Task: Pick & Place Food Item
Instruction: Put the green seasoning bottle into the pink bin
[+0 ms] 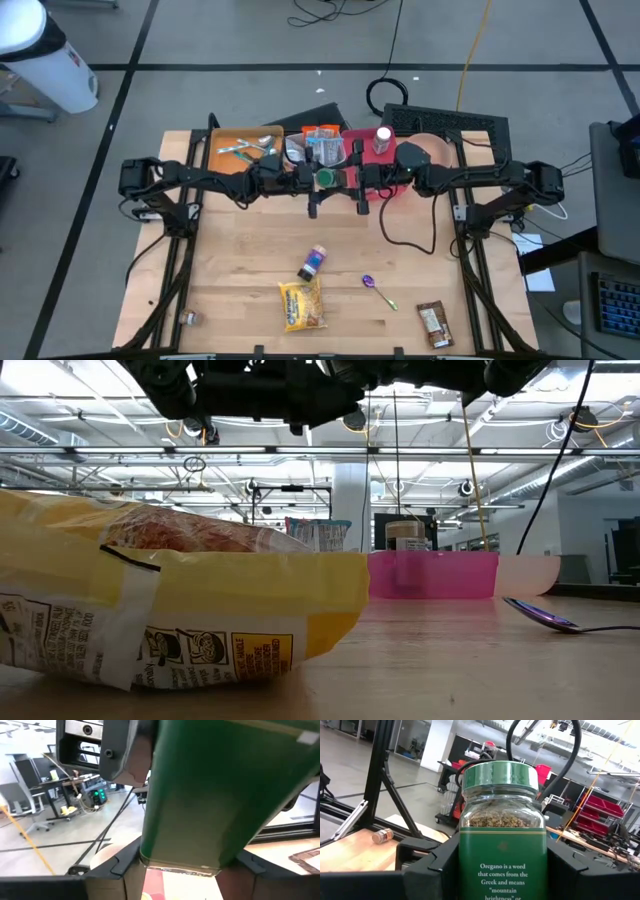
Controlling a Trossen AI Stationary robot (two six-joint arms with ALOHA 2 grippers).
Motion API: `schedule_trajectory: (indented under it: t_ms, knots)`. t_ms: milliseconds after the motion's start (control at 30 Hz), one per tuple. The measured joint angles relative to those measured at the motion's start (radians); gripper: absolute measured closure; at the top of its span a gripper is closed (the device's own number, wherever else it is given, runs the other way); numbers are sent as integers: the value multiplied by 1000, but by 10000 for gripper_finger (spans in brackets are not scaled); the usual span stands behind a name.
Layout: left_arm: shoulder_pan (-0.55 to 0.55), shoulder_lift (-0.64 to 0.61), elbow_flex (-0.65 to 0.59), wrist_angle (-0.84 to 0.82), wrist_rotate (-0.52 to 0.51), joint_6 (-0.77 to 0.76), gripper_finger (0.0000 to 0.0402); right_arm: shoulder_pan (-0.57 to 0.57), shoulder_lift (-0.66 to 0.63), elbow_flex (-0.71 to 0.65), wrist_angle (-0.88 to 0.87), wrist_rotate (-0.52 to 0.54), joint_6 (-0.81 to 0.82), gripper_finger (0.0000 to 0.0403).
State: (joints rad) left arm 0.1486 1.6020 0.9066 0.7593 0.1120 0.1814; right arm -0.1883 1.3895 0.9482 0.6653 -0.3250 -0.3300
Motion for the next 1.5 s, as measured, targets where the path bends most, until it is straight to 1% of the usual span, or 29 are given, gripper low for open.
schedule_trajectory:
  t_ms: [133, 200, 333, 433, 500, 567, 633, 700, 800, 867, 900, 1067, 1133, 1200, 1267, 1333, 1400, 1500]
  knots:
    - [0, 0, 0, 2, 6, 0, 202, 0, 0, 1, -5, -2, 0, 214]
    - [0, 0, 0, 4, 14, -7, 176, 0, 0, 1, -11, 0, 0, 214]
    - [-2, -3, 0, 21, 20, -12, 109, 0, 3, 0, -30, 2, -2, 214]
    - [-1, -2, 0, 14, 19, -26, 70, 0, 2, 0, -28, 4, -3, 214]
    - [-1, -2, 0, 14, 20, -24, 53, 0, 2, 0, -33, 6, -4, 214]
    - [-2, -2, 1, 13, 15, -23, 49, 0, 2, 0, -31, 6, -4, 214]
    - [-2, -2, 0, 12, -2, -23, 61, 0, 2, 0, -27, 6, -4, 214]
    - [-1, -2, 0, 12, -27, -23, 88, 0, 2, 0, -30, 6, -4, 214]
    - [-2, -2, 0, 10, -42, -18, 146, -1, 2, 0, -29, 11, -8, 214]
    - [-3, -2, 0, 8, -45, 11, 188, -1, 2, 0, -31, 10, -3, 214]
    - [-3, -2, 0, 6, -45, 27, 195, -1, 2, 0, -34, 10, 1, 214]
    - [-3, -2, 0, -4, -50, 61, 195, -1, 2, 0, -35, 10, -4, 213]
    - [-3, -2, 0, -10, -57, 72, 195, -1, -1, 0, -37, 12, -5, 188]
    - [-2, -2, 1, -32, -77, 85, 195, 0, -6, 0, -37, 15, -4, 145]
    - [-1, -5, 0, -54, -113, 100, 195, 1, -17, 0, -34, 40, -4, 105]
    - [-1, -19, 0, -92, -162, 121, 195, 1, -37, 0, -53, 62, -6, 73]
    - [-2, -40, 1, -144, -213, 135, 195, 1, -60, 1, -80, 63, -18, 52]
    - [-3, -72, 0, -230, -284, 165, 195, 1, -106, 0, -168, 63, -46, 36]
